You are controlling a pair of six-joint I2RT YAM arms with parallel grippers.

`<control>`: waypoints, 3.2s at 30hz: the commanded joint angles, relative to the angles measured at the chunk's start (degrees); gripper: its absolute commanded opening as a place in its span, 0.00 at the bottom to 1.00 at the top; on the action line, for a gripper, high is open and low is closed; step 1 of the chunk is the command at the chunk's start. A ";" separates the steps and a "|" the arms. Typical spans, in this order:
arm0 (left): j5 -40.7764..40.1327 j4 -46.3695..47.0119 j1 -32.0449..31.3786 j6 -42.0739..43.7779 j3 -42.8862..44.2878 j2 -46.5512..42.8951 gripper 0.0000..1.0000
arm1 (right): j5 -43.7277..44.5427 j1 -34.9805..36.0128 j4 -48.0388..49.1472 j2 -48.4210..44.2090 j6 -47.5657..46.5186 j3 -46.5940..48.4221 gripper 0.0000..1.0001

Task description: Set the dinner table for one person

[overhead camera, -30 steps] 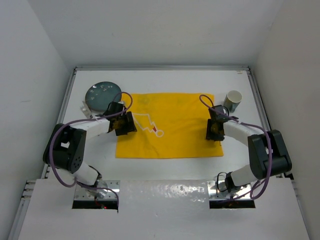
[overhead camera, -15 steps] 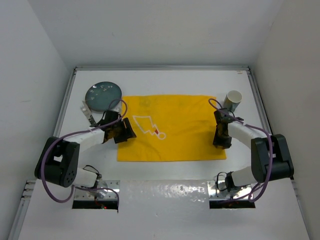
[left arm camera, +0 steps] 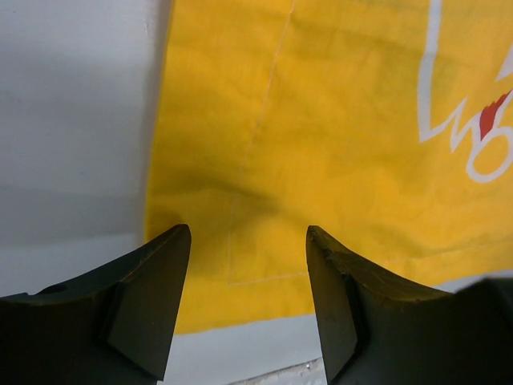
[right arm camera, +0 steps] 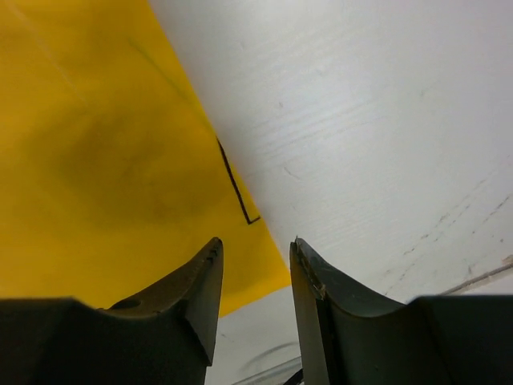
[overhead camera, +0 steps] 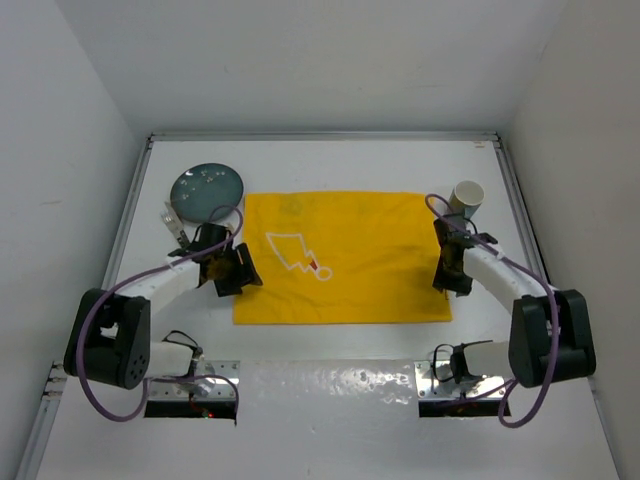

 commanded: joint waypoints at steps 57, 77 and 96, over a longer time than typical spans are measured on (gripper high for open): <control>-10.76 8.16 2.94 11.48 42.15 41.01 0.56 | -17.64 -4.08 15.82 49.24 -28.52 49.58 0.70; -11.81 -1.85 4.34 8.41 47.97 18.29 0.81 | -16.23 -3.37 15.82 26.58 -21.24 47.39 0.72; -3.56 4.81 14.45 -8.28 15.27 -8.47 0.95 | -19.48 -3.37 16.26 -12.72 -7.61 10.65 0.90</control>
